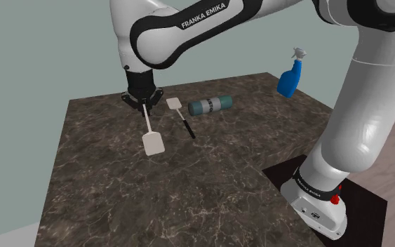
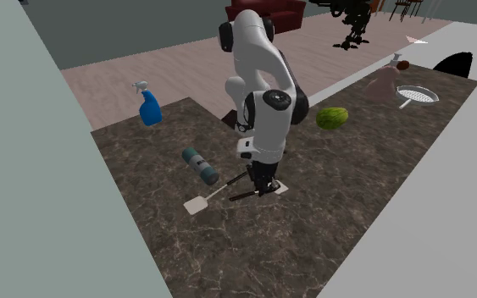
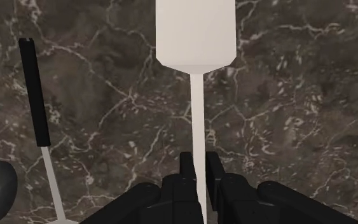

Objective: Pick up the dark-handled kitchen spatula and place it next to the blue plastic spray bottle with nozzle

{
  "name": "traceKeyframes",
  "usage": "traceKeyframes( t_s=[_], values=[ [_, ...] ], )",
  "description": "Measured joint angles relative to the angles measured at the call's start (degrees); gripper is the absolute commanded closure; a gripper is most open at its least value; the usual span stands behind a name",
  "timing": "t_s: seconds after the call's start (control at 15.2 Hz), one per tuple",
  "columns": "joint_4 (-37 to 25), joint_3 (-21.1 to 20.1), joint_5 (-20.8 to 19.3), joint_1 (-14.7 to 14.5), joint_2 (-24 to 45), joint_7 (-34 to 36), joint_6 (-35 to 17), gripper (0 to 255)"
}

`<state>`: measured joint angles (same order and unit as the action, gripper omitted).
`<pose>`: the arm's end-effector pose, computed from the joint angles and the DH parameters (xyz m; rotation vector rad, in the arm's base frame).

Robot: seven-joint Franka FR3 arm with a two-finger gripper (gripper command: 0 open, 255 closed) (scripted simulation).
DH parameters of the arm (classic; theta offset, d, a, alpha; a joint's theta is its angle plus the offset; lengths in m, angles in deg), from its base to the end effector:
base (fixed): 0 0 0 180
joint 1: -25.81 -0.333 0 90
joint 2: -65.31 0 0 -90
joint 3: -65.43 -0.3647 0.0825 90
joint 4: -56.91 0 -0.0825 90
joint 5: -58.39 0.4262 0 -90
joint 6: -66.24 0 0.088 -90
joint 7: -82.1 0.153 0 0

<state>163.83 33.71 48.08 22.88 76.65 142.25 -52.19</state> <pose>0.5553 0.3467 0.4106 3.0741 -0.5793 0.1027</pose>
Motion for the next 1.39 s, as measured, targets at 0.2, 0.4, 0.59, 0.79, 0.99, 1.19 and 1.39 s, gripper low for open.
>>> traceKeyframes(
  t_s=[0.2,0.4,0.59,0.79,0.99,1.19,1.39],
  values=[
    [-1.3,-0.2,0.7,0.1,-1.0,-0.5,2.1,255],
    [-2.7,-0.3,1.4,0.3,-1.8,-1.0,4.2,255],
    [-4.8,-0.4,1.6,0.2,-2.0,-1.2,6.4,255],
    [-6.7,-0.4,2.0,0.2,-2.5,-1.7,8.7,255],
    [-8.4,-0.5,2.2,0.2,-2.8,-1.8,10.7,255],
    [-10.6,-0.5,2.5,0.3,-3.0,-2.3,13.0,255],
    [-12.9,-0.7,2.6,0.1,-3.1,-2.3,15.4,255]
  ],
)
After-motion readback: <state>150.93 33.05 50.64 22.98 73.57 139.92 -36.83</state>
